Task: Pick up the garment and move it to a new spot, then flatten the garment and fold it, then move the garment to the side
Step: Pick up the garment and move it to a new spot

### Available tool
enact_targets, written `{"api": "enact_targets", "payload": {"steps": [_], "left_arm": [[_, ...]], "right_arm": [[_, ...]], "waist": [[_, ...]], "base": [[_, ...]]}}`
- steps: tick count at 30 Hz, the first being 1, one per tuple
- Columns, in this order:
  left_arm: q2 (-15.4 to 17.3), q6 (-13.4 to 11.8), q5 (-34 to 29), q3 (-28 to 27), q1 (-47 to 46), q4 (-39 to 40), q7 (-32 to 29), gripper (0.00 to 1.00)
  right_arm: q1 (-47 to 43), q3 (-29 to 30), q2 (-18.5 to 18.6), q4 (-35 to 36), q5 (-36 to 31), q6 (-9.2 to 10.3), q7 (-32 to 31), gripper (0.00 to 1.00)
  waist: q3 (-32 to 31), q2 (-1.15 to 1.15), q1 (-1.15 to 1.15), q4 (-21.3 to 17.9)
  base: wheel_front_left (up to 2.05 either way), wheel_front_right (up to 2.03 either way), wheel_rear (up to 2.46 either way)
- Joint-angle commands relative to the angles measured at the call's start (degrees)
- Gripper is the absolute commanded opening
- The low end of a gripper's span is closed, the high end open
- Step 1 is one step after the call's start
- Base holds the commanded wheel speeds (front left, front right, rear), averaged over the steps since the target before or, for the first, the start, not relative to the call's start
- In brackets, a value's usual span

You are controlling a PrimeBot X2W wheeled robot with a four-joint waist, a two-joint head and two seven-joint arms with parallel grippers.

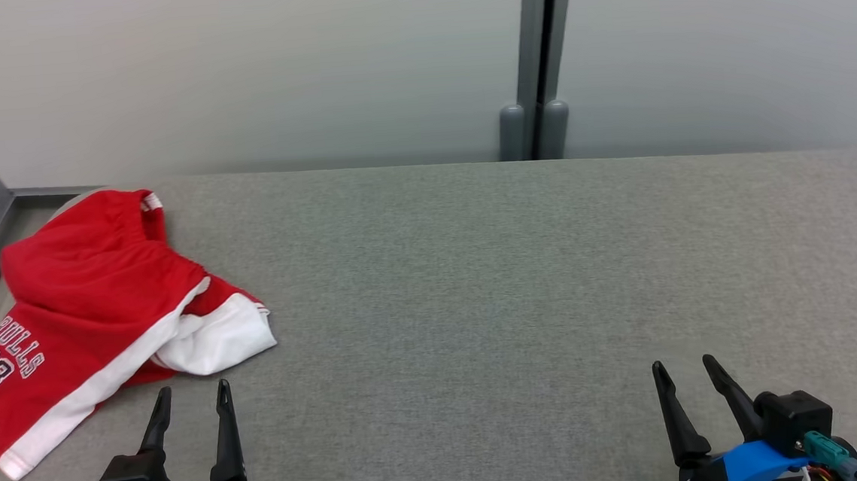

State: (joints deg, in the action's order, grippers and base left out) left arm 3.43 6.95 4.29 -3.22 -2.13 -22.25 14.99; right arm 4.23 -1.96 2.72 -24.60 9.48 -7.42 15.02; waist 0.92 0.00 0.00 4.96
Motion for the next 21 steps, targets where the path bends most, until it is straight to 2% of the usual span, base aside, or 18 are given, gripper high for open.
{"api": "enact_targets", "payload": {"steps": [1,21], "left_arm": [[0.1,-0.3,-0.5,-0.6,-0.7,-0.2,0.3,1.0],[-0.2,-2.9,-1.6,-3.8,-0.7,0.7,0.3,1.0]], "right_arm": [[-0.8,0.1,0.3,0.0,-0.4,-0.13,0.2,1.0],[0.3,0.7,0.3,0.4,-1.5,-0.08,0.2,1.0]], "waist": [[0.4,0.0,0.0,1.4],[2.3,0.0,0.0,15.9]], "base": [[0.0,0.0,0.0],[0.0,0.0,0.0]]}}
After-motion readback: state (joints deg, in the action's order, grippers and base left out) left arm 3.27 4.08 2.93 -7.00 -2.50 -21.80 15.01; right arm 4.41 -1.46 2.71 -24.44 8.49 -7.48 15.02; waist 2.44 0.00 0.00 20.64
